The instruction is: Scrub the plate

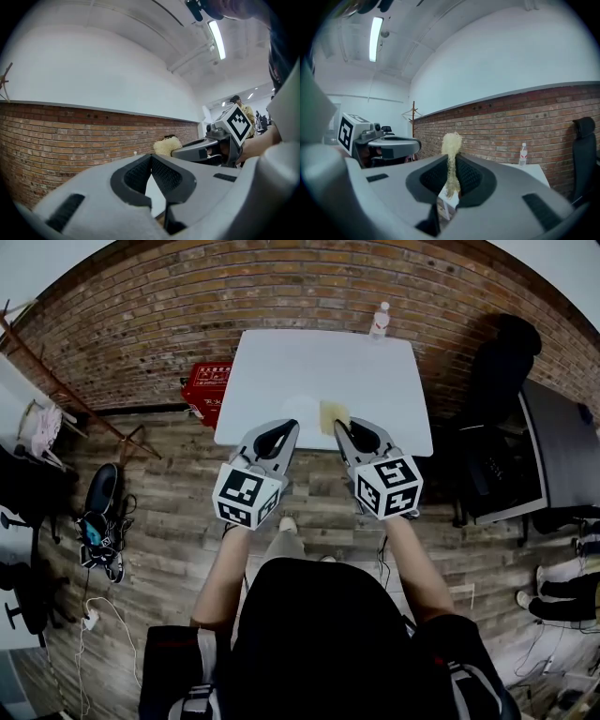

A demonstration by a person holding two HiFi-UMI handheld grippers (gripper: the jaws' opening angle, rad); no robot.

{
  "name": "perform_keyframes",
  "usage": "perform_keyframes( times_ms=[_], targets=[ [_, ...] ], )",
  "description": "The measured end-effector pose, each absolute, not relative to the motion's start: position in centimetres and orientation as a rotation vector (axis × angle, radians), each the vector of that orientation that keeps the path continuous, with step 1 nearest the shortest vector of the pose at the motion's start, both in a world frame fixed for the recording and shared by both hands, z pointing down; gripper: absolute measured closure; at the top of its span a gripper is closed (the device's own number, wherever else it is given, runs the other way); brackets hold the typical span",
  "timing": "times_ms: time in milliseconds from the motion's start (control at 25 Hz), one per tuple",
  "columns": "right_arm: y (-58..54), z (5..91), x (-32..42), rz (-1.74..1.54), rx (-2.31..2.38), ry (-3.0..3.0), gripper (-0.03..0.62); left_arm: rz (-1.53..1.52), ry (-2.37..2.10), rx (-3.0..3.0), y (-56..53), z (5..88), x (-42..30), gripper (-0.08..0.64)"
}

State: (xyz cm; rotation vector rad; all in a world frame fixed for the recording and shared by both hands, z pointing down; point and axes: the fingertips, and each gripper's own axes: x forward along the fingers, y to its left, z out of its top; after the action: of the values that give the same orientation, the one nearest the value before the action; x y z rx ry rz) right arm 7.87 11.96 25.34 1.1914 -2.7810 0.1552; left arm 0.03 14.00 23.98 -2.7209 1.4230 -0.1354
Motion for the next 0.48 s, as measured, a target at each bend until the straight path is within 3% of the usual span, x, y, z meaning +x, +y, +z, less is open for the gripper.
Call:
perform_keyframes(
  times_ms=[480],
  targets=[
    [11.79, 26.08, 8.27, 0.187, 1.191, -2.774, 0.551, -0.157, 1.405, -2.737, 13.81, 24.55, 0.69, 0.54]
  ],
)
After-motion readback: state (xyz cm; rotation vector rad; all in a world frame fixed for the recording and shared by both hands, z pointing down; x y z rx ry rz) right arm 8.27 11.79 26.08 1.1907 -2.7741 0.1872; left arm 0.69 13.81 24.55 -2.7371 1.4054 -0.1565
